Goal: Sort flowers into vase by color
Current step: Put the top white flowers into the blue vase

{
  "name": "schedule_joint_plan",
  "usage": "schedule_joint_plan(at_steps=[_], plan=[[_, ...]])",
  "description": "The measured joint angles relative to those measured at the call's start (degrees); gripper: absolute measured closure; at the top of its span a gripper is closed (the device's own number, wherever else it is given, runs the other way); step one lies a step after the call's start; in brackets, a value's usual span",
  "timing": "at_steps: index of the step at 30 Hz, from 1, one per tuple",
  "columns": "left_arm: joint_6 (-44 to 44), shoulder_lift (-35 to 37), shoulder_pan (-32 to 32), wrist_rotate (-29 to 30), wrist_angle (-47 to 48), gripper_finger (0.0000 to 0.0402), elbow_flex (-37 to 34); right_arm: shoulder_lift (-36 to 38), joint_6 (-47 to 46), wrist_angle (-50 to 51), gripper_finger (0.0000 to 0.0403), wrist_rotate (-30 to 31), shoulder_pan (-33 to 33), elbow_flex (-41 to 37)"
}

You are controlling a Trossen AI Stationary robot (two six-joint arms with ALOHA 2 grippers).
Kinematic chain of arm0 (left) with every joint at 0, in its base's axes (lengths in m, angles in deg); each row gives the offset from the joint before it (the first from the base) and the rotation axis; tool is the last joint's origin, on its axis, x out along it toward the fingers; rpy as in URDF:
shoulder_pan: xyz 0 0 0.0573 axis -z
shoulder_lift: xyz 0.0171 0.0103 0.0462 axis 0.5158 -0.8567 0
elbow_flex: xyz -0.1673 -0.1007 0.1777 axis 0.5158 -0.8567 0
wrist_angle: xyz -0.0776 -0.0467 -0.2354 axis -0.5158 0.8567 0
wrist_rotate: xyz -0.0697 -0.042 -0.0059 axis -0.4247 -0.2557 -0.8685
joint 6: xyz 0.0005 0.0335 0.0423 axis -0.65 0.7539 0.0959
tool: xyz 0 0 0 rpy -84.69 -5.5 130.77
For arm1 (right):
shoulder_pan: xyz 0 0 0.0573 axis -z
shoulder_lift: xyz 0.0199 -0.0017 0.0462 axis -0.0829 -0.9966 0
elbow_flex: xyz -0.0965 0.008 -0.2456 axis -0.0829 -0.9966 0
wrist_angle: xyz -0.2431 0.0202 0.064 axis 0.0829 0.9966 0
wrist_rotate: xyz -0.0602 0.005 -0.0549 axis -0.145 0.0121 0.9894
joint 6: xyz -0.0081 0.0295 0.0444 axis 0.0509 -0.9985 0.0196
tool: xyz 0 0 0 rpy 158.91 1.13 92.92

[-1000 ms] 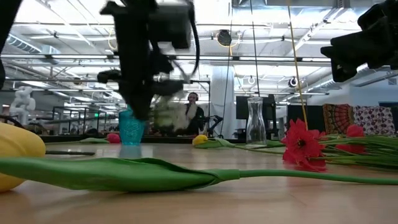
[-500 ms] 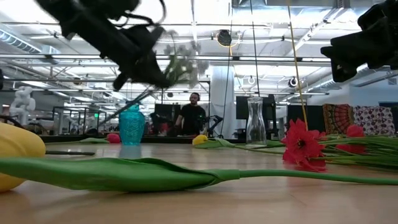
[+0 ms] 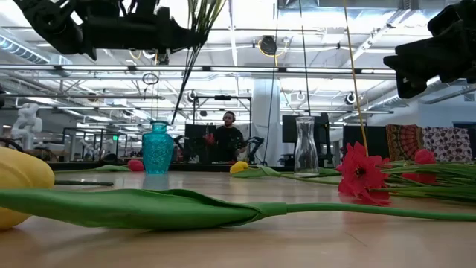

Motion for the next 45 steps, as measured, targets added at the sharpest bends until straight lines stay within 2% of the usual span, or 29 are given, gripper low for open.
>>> schedule_joint_plan(at_steps=[3,9,15,19,30,45], plan=[[-3.4,1.6,-4.2,-0.6,0.6,0.0394,0.0,0.0,0.0,0.0,0.0284,0.0,0.0,0.0],[-13.3,3.6,-16.4,-15.6,0.4,0.0394,0.0,0.0,0.0,0.0,0.0284,0.0,0.0,0.0],[-17.4,4.4,-25.7,-25.2,-2.1,0.0394,0.0,0.0,0.0,0.0,0.0284,0.0,0.0,0.0],[-19.5,5.5,-30.8,-28.8,-2.2,0.0394,0.0,0.0,0.0,0.0,0.0284,0.0,0.0,0.0],[-20.3,5.5,-39.1,-31.2,-2.6,0.0394,0.0,0.0,0.0,0.0,0.0284,0.0,0.0,0.0],[-18.7,-1.2,-40.5,-32.7,-5.7,0.0394,-2.3,0.0,0.0,0.0,0.0284,0.0,0.0,0.0]])
